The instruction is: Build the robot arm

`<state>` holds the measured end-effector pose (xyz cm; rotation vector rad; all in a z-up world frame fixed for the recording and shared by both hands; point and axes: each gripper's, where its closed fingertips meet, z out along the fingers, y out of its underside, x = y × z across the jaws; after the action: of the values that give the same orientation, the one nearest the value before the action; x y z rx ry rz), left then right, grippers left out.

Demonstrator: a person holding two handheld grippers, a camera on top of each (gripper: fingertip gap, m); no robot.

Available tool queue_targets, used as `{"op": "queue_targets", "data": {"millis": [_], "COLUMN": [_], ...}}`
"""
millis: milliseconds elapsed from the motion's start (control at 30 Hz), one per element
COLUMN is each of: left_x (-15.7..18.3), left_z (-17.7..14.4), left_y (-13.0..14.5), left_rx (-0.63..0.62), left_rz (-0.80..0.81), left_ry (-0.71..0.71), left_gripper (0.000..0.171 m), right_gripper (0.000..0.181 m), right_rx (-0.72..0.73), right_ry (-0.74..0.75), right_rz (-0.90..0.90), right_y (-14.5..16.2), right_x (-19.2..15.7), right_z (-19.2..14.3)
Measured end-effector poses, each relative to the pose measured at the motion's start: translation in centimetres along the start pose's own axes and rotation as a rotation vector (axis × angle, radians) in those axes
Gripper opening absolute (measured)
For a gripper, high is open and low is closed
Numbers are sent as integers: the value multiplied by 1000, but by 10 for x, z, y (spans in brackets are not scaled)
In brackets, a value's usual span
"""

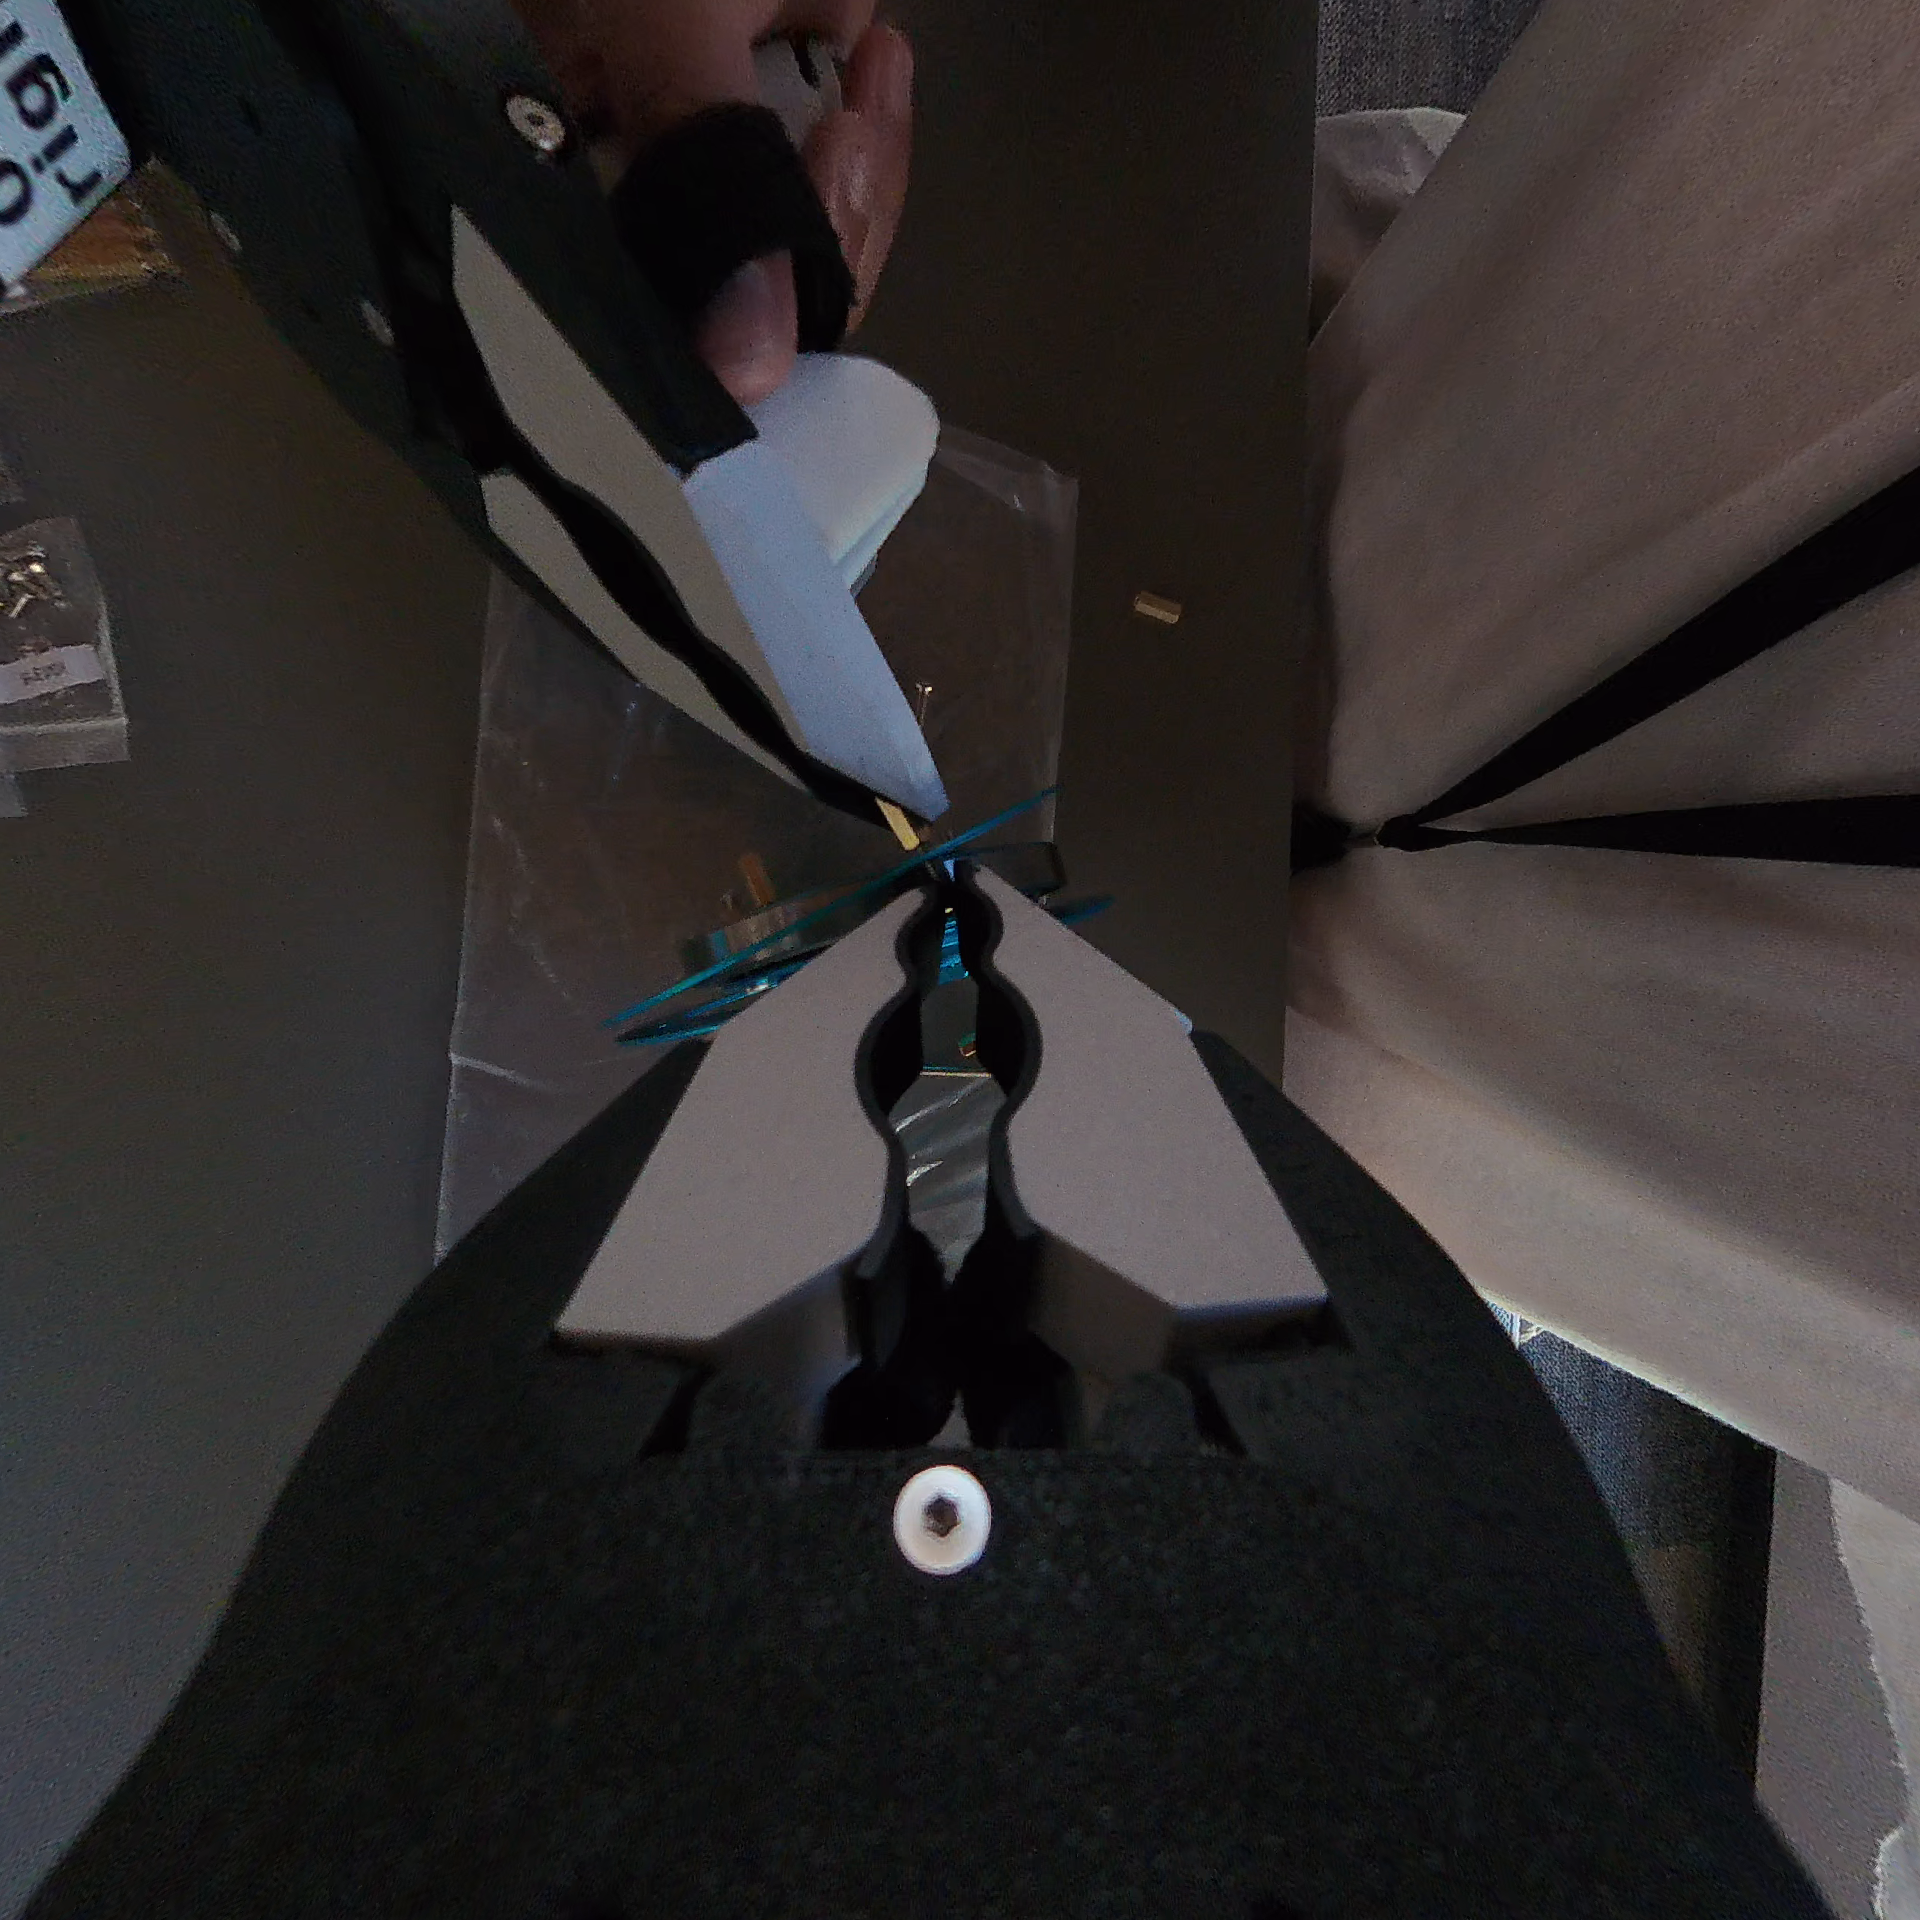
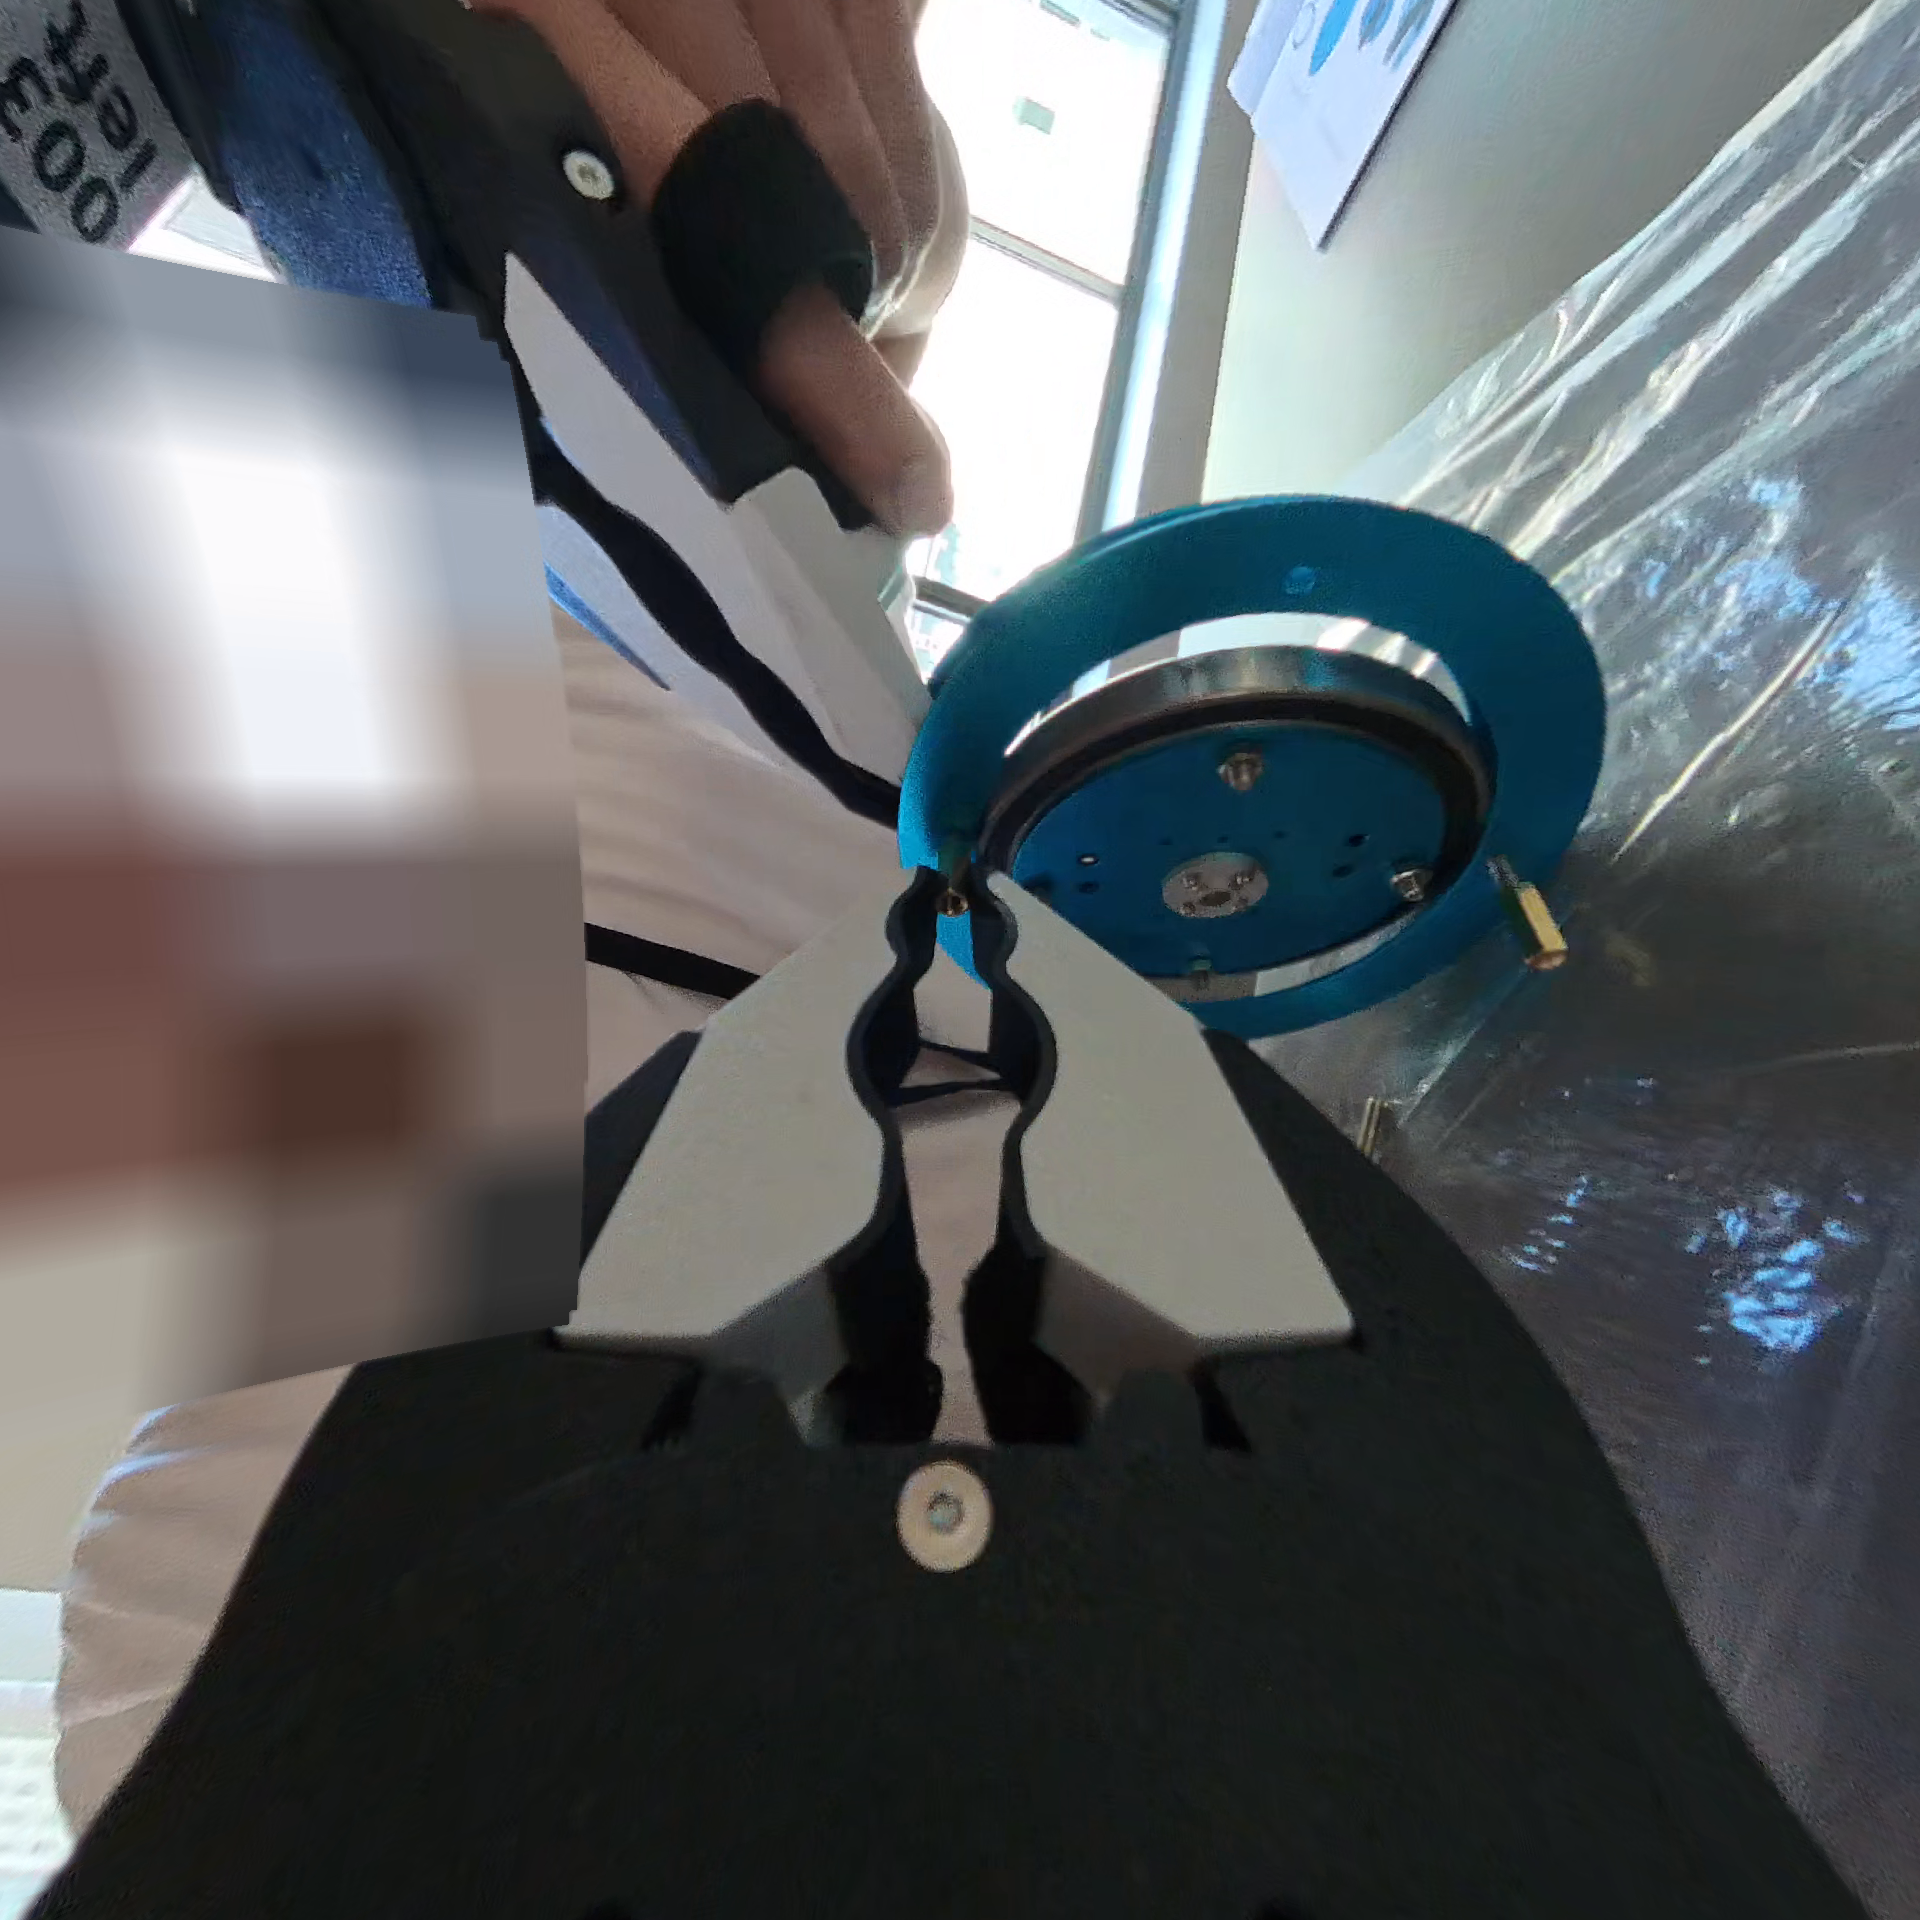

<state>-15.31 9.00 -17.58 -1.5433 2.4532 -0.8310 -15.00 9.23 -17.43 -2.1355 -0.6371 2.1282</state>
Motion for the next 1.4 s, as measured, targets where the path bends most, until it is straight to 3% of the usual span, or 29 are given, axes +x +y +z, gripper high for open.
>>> {"op": "queue_targets", "data": {"millis": [67,100,200,300,433,500,600,633,667,733,933,1000,1100,1267,1400], "left_x": [-1,-1,0,-1,-4,-4,-5,-4,-3,-3,-6,-5,-4,-10,-13], "left_z": [-1,-1,-1,-1,-2,-2,-2,-1,-1,-1,-1,0,1,-1,0], "left_y": [1,2,3,2,1,1,0,0,0,0,-1,-2,-2,3,7], "left_rx": [1,0,2,4,11,11,9,8,8,8,4,7,9,-60,-117], "left_rz": [-2,-6,-13,-13,-21,-21,-15,-13,-13,-8,-3,4,21,73,108], "left_ry": [-8,-6,3,-3,-2,-3,-4,-2,6,1,-24,-31,-61,-183,-257], "left_gripper": [1,1,1,1,1,1,2,1,1,1,2,2,2,16,17], "right_gripper": [7,17,42,45,27,18,25,21,4,4,4,4,4,4,4], "right_rx": [-4,-27,-30,-121,-229,-284,-344,-337,-306,-317,-211,-168,-116,-55,-16], "right_ry": [50,142,421,736,1137,1222,1247,1251,1252,1239,854,673,462,328,288], "right_rz": [-143,-251,-787,-1220,-1762,-1906,-1862,-1871,-1895,-1846,-1252,-951,-653,-481,-382], "right_y": [0,0,-11,-12,-12,-9,-9,-10,-12,-13,-7,-3,1,-2,-5], "right_x": [2,9,12,11,7,6,14,13,7,8,11,9,6,4,3], "right_z": [0,-2,-13,-17,-16,-10,-9,-9,-9,-10,-10,-7,-5,0,0]}}
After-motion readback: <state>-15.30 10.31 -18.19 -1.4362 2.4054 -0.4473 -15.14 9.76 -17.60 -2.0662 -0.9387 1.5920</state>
